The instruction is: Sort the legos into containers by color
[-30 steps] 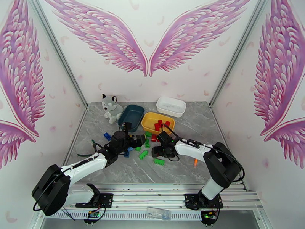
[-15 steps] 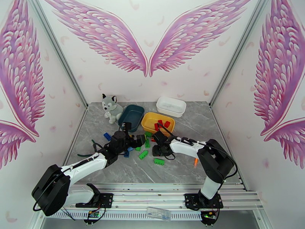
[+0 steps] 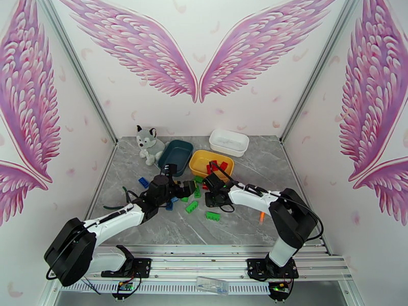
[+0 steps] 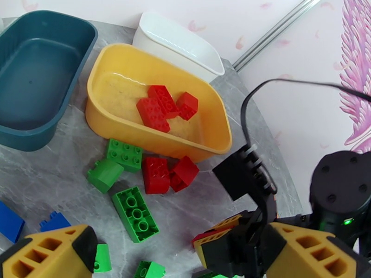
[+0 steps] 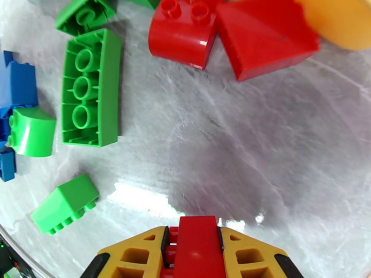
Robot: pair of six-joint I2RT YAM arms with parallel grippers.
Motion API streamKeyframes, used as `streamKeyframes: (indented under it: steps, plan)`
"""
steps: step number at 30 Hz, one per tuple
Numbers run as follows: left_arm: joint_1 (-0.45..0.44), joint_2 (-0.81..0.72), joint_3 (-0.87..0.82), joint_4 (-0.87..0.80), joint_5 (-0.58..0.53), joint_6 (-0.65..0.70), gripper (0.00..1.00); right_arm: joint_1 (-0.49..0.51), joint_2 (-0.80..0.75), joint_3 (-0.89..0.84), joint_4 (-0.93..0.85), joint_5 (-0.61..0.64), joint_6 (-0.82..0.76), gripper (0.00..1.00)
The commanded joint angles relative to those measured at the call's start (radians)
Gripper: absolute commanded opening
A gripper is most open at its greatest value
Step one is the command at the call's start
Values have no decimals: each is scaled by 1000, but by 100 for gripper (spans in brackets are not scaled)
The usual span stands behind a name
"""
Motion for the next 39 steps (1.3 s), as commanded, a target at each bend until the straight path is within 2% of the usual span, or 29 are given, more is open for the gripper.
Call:
streamKeyframes:
  steps: [1,5,11,24,27,29,31,35,39]
  plan:
    - [-7,39,33,51,90,-8,99,4,-56,64,-47,68,-19,18]
    - [-13,77,41,93,138,-20,99,-6,-72,147,-73,140,-36,18]
    - [-5,53,18,103,105,-23,99,-53,-13,305,-100,216,-62,18]
    - [16,-73,-42,70,-1,-8,99,-152,328,741,-194,208,-76,22]
    - [18,-66,-37,65,2,-7,99,-164,414,845,-241,214,-72,27]
    - [18,-61,-35,62,1,-7,99,-170,452,893,-258,213,-66,33]
    - [18,-56,-33,62,1,-9,99,-177,474,919,-268,209,-64,43]
    - [18,-50,-34,60,-1,-10,99,-179,464,912,-273,210,-72,55]
    - [18,-54,-34,53,-9,-10,99,-179,387,830,-250,201,-88,56]
